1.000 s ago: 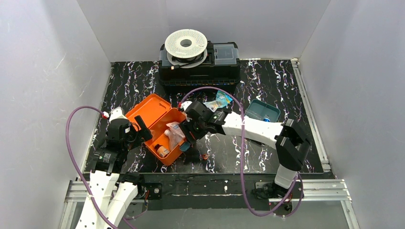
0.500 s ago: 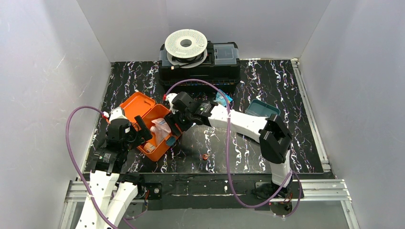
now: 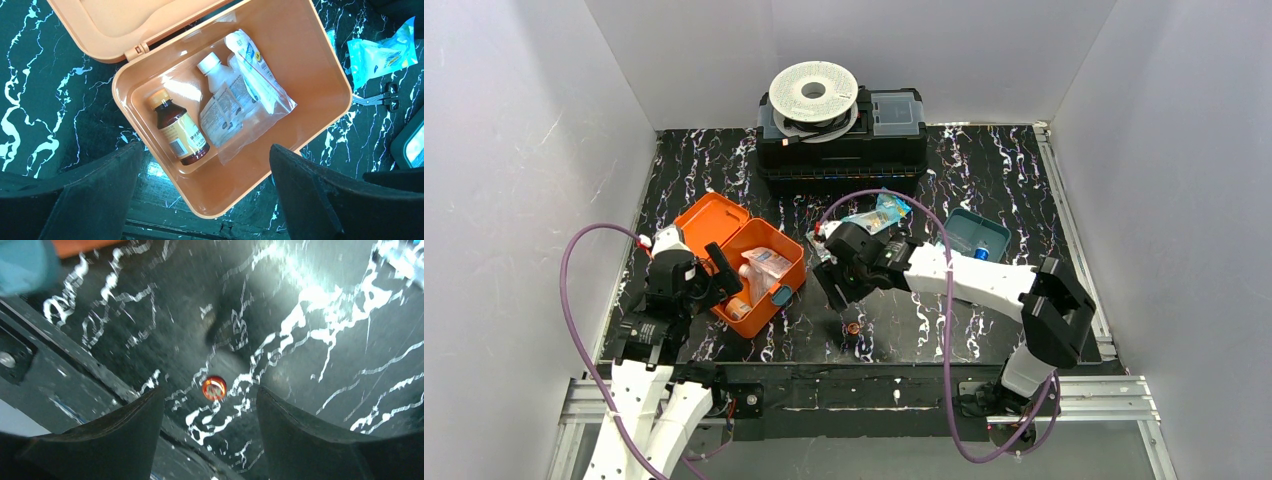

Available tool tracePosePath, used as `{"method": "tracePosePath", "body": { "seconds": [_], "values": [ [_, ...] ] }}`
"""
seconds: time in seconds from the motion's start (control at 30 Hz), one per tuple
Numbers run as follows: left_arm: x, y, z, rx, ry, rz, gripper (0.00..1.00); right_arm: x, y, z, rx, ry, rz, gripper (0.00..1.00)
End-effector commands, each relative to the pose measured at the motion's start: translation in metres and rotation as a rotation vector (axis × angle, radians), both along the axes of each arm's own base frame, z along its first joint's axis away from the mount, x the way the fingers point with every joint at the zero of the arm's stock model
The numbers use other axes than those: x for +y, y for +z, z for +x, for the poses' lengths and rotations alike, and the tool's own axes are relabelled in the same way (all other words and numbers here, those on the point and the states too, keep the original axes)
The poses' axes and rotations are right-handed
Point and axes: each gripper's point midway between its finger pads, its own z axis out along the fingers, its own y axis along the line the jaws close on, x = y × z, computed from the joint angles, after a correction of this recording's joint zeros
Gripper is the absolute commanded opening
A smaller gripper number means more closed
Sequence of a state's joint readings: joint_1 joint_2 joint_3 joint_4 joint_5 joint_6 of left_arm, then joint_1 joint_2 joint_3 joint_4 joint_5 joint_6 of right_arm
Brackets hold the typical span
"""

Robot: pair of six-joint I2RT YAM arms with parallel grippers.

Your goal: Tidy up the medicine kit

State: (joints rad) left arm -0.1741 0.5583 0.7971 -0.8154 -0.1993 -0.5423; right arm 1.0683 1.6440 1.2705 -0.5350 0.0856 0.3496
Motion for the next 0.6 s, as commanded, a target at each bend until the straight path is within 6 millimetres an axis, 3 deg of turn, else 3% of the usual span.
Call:
{"method": "tracePosePath", "body": {
  "seconds": [0.0, 0.2, 0.57],
  "values": [
    [0.000, 0.004, 0.000, -0.020, -0.009, 0.004, 1.00, -0.014, -0.005, -0.018, 0.038, -0.066, -0.013, 0.75],
    [-0.001, 0.005, 0.000, -0.020, -0.014, 0.001, 1.00, -0.023, -0.021, -0.034, 0.066, -0.110, -0.064, 0.75],
    [-0.002, 0.004, 0.000, -0.018, -0.019, -0.001, 1.00, -0.023, -0.060, -0.038, 0.121, -0.175, -0.147, 0.72]
  ]
}}
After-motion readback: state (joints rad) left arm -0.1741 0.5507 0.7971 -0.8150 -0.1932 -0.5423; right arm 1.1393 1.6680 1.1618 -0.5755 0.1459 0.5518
